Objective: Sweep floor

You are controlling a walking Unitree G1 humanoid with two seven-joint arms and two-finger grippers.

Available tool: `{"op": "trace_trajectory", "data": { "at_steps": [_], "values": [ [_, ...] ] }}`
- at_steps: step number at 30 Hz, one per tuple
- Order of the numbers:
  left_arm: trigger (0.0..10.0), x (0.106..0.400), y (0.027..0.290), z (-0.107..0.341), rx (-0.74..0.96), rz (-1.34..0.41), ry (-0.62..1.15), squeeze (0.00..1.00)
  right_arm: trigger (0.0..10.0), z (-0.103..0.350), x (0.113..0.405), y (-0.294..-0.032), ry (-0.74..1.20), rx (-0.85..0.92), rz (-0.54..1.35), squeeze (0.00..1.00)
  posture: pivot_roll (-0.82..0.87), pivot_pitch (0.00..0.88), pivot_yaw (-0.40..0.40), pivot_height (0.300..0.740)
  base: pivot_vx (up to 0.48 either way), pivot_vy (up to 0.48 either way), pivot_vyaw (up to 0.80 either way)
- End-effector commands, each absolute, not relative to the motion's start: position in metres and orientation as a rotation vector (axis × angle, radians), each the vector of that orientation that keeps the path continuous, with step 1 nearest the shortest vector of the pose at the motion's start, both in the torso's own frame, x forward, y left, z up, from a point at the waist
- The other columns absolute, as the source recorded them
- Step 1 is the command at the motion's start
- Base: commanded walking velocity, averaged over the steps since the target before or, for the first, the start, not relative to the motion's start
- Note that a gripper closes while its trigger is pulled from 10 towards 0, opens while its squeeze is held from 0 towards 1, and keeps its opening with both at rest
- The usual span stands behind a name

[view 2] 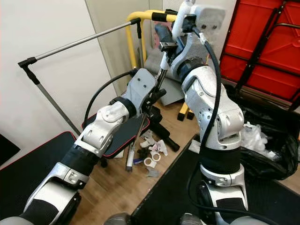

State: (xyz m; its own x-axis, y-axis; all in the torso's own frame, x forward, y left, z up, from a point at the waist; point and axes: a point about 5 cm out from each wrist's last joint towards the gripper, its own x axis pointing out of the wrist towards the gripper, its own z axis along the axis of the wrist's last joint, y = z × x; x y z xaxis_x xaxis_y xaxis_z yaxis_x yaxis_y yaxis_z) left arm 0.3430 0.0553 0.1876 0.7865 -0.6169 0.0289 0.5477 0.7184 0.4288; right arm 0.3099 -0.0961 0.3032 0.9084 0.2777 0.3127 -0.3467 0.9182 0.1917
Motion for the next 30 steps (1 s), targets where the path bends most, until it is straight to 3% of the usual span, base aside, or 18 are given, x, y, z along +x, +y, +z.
{"op": "trace_trajectory", "data": {
  "at_steps": [1, 10, 11, 12, 13, 14, 18, 22, 23, 30],
  "values": [
    [0.0, 0.348, 0.069, 0.198, 0.415, -0.402, -0.268, 0.0, 0.0, 0.302, 0.311, -0.092, -0.264, 0.232, 0.318, 0.0, -0.03, 0.0, -0.031, 0.74, 0.0, 0.0, 0.0],
    [0.0, 0.349, 0.068, 0.197, 0.409, -0.41, -0.262, 0.0, 0.0, 0.291, 0.314, -0.087, -0.198, 0.253, 0.266, 0.0, -0.03, 0.0, -0.031, 0.74, 0.0, 0.0, 0.0],
    [2.2, 0.349, 0.068, 0.197, 0.387, -0.421, -0.253, 0.0, 0.0, 0.292, 0.315, -0.089, -0.211, 0.256, 0.263, 0.0, -0.03, 0.0, -0.031, 0.74, 0.0, 0.0, 0.0],
    [7.5, 0.349, 0.069, 0.197, 0.356, -0.43, -0.242, 0.87, 0.0, 0.293, 0.315, -0.091, -0.223, 0.26, 0.26, 0.0, -0.03, 0.0, -0.031, 0.74, 0.0, 0.0, 0.0],
    [7.5, 0.349, 0.069, 0.197, 0.356, -0.43, -0.242, 0.87, 0.0, 0.293, 0.315, -0.091, -0.223, 0.26, 0.26, 0.0, -0.03, 0.0, -0.031, 0.74, 0.0, 0.0, 0.0],
    [10.0, 0.349, 0.069, 0.197, 0.285, -0.472, -0.222, 1.0, 0.0, 0.296, 0.315, -0.094, -0.254, 0.258, 0.262, 0.0, -0.03, 0.0, -0.031, 0.74, 0.0, 0.0, 0.0],
    [10.0, 0.344, 0.072, 0.205, 0.058, -0.627, -0.226, 1.0, 0.0, 0.303, 0.314, -0.103, -0.322, 0.244, 0.264, 0.0, -0.03, 0.0, -0.032, 0.74, 0.0, 0.0, 0.0],
    [10.0, 0.328, 0.074, 0.219, 0.062, -0.8, -0.325, 1.0, 0.0, 0.301, 0.314, -0.112, -0.327, 0.234, 0.242, 0.0, -0.02, 0.0, -0.037, 0.74, 0.0, 0.0, 0.0],
    [10.0, 0.32, 0.081, 0.228, -0.025, -0.882, -0.33, 1.0, 0.0, 0.301, 0.314, -0.118, -0.339, 0.214, 0.23, 0.0, -0.02, 0.0, -0.04, 0.74, 0.0, 0.0, 0.0],
    [10.0, 0.31, 0.087, 0.231, -0.078, -0.975, -0.315, 1.0, 0.0, 0.299, 0.314, -0.124, -0.353, 0.192, 0.224, 0.0, -0.01, 0.0, -0.045, 0.74, 0.0, 0.0, 0.0]
  ]
}}
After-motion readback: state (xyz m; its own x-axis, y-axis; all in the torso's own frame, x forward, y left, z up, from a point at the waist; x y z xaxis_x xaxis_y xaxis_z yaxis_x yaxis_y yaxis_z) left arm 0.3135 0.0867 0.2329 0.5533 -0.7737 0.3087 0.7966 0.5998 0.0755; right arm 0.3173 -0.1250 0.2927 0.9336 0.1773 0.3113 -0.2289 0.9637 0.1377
